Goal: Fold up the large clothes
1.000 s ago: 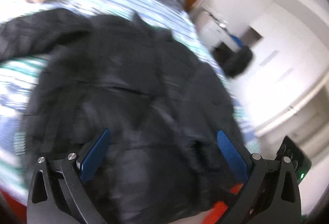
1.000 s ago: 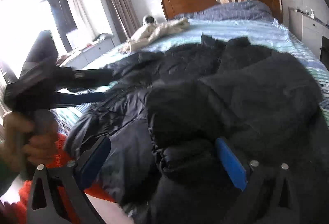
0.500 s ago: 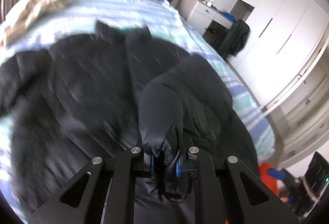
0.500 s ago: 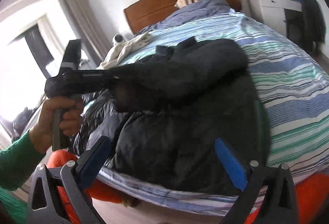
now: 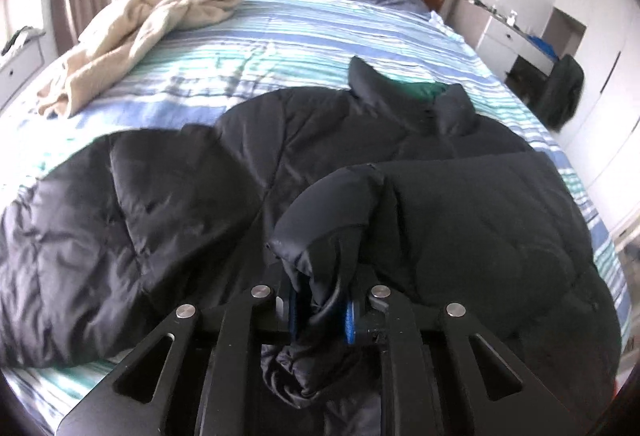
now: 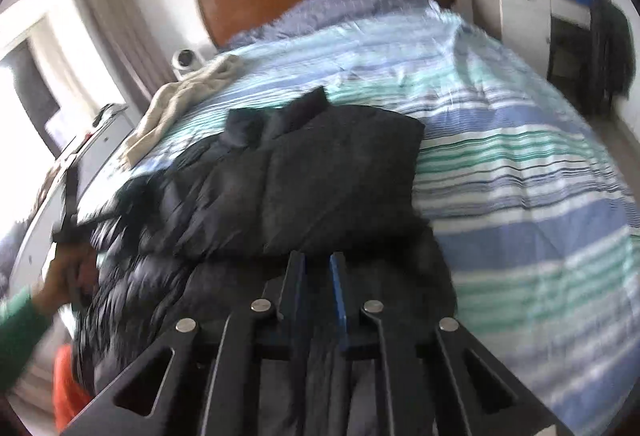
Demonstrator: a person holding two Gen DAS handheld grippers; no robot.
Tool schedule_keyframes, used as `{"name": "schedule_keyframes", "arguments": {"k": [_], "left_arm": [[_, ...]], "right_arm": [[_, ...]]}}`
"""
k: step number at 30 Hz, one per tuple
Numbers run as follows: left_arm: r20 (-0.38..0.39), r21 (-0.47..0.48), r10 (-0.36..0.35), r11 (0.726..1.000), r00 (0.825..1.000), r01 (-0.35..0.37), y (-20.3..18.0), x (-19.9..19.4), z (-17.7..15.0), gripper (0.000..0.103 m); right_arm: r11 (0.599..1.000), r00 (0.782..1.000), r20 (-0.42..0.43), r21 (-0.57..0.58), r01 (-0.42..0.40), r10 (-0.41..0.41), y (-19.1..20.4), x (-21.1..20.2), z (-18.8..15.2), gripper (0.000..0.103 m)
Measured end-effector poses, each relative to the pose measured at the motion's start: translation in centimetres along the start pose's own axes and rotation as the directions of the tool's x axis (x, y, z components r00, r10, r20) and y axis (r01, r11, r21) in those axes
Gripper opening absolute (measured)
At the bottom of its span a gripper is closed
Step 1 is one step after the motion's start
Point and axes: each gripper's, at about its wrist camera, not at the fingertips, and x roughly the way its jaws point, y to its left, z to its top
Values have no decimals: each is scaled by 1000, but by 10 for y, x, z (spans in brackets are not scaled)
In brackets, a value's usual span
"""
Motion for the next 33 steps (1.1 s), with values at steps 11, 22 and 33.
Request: {"name": "schedule_keyframes", "arguments": {"k": [11, 22, 33], "left_arm": [[18, -57, -55, 997, 998, 56, 19, 17, -29, 29], [21, -74, -66, 995, 998, 67, 21, 25, -34, 30], [20, -61, -51, 997, 999, 52, 19, 28, -35, 30]], "right_arm": [[981, 971, -230, 190, -25, 69, -46, 151, 2, 9], [985, 995, -100, 169, 22, -5, -35, 128, 93, 15], [971, 980, -181, 208, 116, -79, -45, 184, 71, 11]]}}
